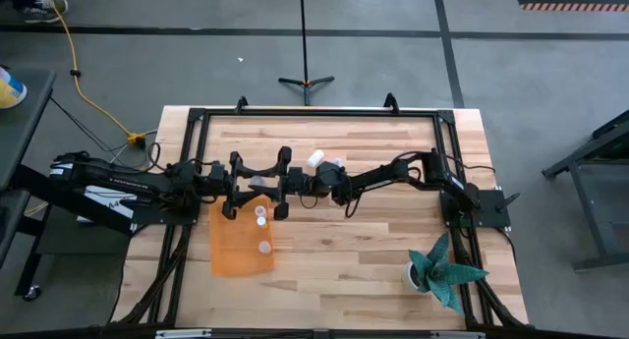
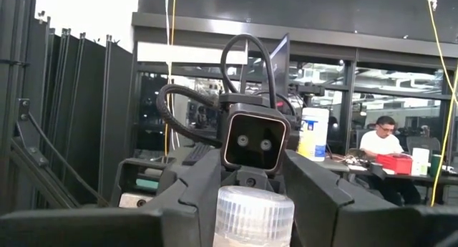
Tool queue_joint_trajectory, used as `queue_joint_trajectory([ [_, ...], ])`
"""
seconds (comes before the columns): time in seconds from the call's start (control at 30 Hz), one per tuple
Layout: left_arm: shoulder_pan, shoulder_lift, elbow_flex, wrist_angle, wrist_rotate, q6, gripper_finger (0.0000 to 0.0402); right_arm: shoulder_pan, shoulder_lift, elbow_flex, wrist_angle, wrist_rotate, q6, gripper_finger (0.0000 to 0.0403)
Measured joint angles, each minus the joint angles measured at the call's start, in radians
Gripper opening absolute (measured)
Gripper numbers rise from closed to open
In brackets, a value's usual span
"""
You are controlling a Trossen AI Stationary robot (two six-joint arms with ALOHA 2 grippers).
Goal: Pick and place pill bottles into a basket
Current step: Put the top transparent pill bottle into the orange bin
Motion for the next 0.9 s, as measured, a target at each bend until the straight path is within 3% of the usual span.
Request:
queue_joint_trajectory([
  [0.13, 0.0, 0.001, 0.0, 0.007, 0.002, 0.01, 0.0265, -0.001, 0.0, 0.0, 0.0, -0.028, 0.014, 0.0132],
  [0.37, 0.0, 0.0, 0.0, 0.009, 0.004, 0.019, 0.018, -0.001, -0.002, 0.0, -0.021, -0.017, 0.026, 0.0166],
  [0.67, 0.0, -0.009, 0.0, -0.015, 0.05, 0.015, 0.018, -0.001, -0.043, -0.009, -0.123, -0.019, 0.028, 0.0169],
  [0.9, 0.0, -0.075, 0.001, -0.148, 0.119, 0.014, 0.0184, 0.007, -0.205, -0.082, -0.34, 0.157, 0.03, 0.0169],
])
